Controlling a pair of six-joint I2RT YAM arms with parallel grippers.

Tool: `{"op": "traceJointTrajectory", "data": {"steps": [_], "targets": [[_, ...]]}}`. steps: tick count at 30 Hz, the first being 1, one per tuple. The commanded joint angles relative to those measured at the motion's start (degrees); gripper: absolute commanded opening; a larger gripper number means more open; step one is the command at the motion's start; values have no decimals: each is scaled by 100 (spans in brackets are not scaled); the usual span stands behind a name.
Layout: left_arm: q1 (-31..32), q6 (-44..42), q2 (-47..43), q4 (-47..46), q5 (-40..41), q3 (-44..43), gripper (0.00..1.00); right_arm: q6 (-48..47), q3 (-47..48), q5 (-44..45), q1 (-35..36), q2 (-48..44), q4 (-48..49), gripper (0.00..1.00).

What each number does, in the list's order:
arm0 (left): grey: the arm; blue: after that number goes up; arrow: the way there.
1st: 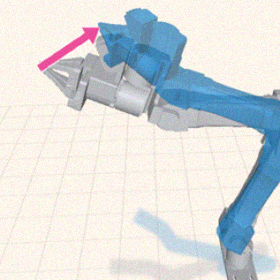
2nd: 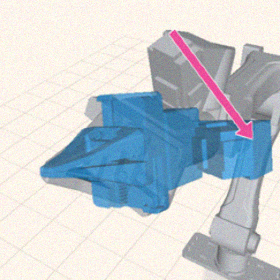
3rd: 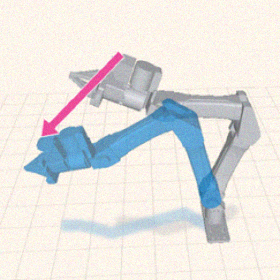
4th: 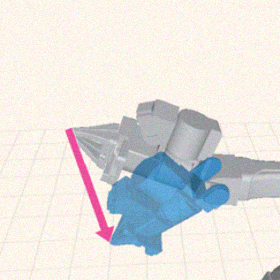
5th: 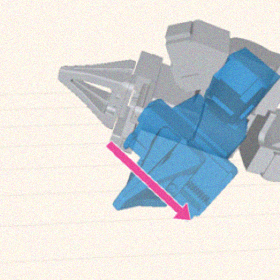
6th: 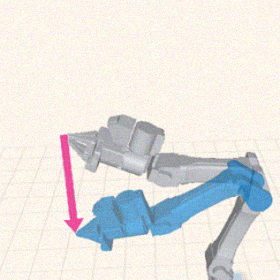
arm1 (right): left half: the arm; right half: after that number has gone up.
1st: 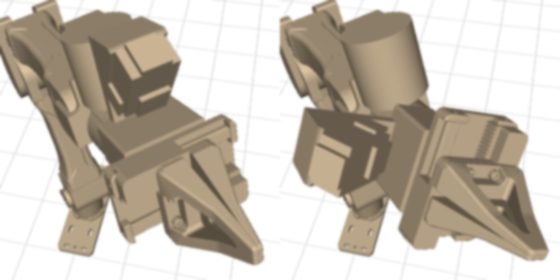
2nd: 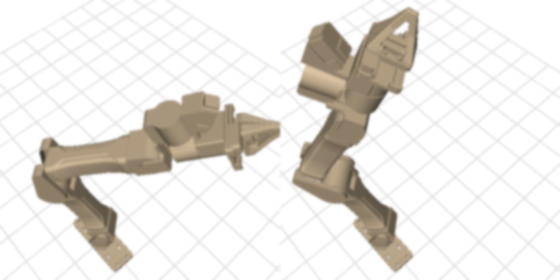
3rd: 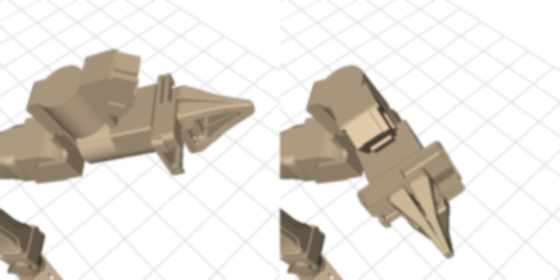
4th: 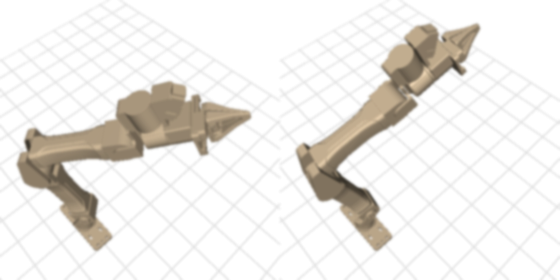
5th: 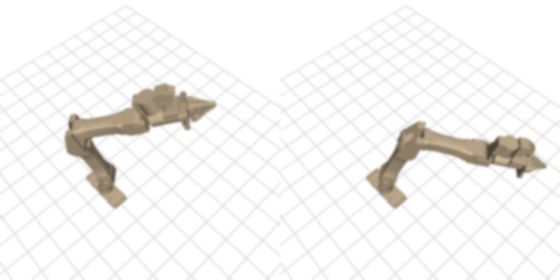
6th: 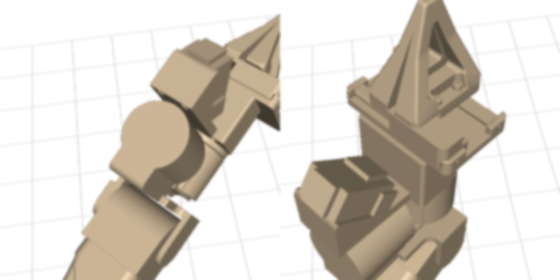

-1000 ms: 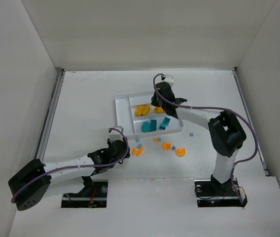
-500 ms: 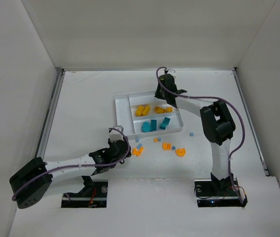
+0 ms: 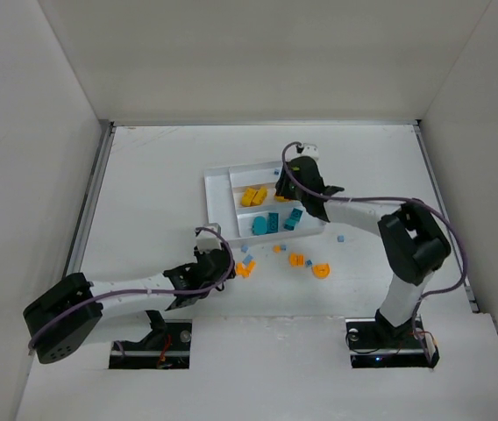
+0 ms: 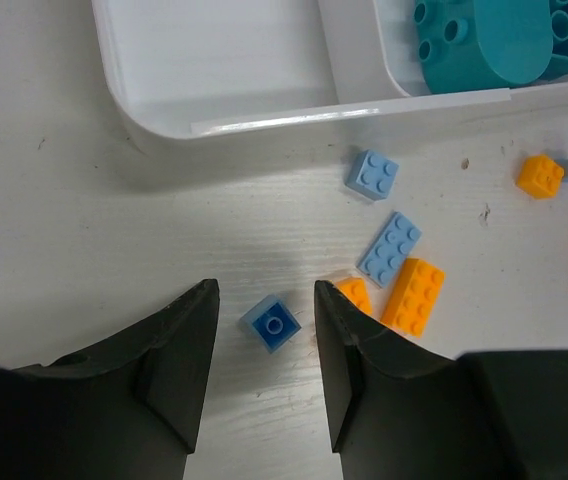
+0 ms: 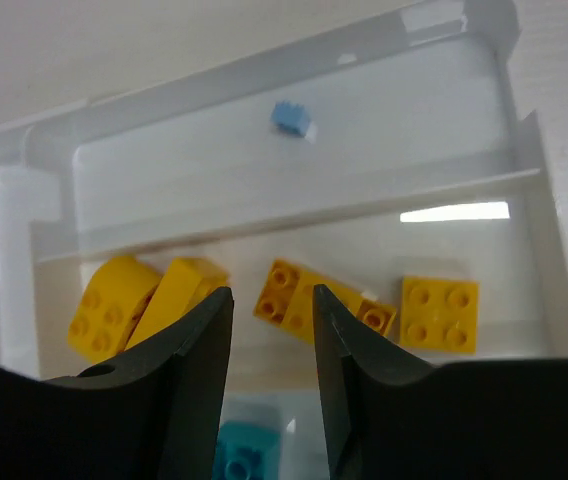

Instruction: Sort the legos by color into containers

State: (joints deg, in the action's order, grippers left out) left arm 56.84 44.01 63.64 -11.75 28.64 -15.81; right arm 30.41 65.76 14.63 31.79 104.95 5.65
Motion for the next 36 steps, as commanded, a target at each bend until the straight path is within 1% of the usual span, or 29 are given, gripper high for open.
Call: {"op": "traceJointTrajectory", "data": {"steps": [1,3,5,8,11,14,16,19,23,27,31,33,36], "targets": [[-37,99,175,-108,98,-124,41,236,-676,127,472,-650,1016,43],[-20,99,246,-108,98,-150,37,342,-1029,136,691,-765,1157,43],[24,108,298,-56,98,-176,33,360,-1179,180,867,-783,1158,42],[68,160,351,49,98,-159,30,377,-1345,259,1061,-861,1105,42],[121,336,334,400,185,-168,30,535,-1591,303,1228,-993,1140,43],[182,512,194,673,361,-176,36,597,-1846,417,1544,-1108,1219,44],[235,574,105,770,414,-185,38,597,-1987,549,1798,-1160,1219,45],[349,661,79,937,414,-273,38,623,-2154,821,2089,-1248,1219,46],[481,697,324,964,440,-335,35,676,-2243,962,2265,-1354,1228,47],[490,741,597,920,458,-396,30,650,-2260,971,2458,-1485,1219,47],[490,776,641,911,642,-396,22,632,-2339,971,2678,-1565,1228,49],[481,750,536,911,686,-387,18,676,-2348,954,2740,-1504,1228,50],[517,741,98,964,809,-265,14,711,-2313,954,2845,-1389,1219,52]]}}
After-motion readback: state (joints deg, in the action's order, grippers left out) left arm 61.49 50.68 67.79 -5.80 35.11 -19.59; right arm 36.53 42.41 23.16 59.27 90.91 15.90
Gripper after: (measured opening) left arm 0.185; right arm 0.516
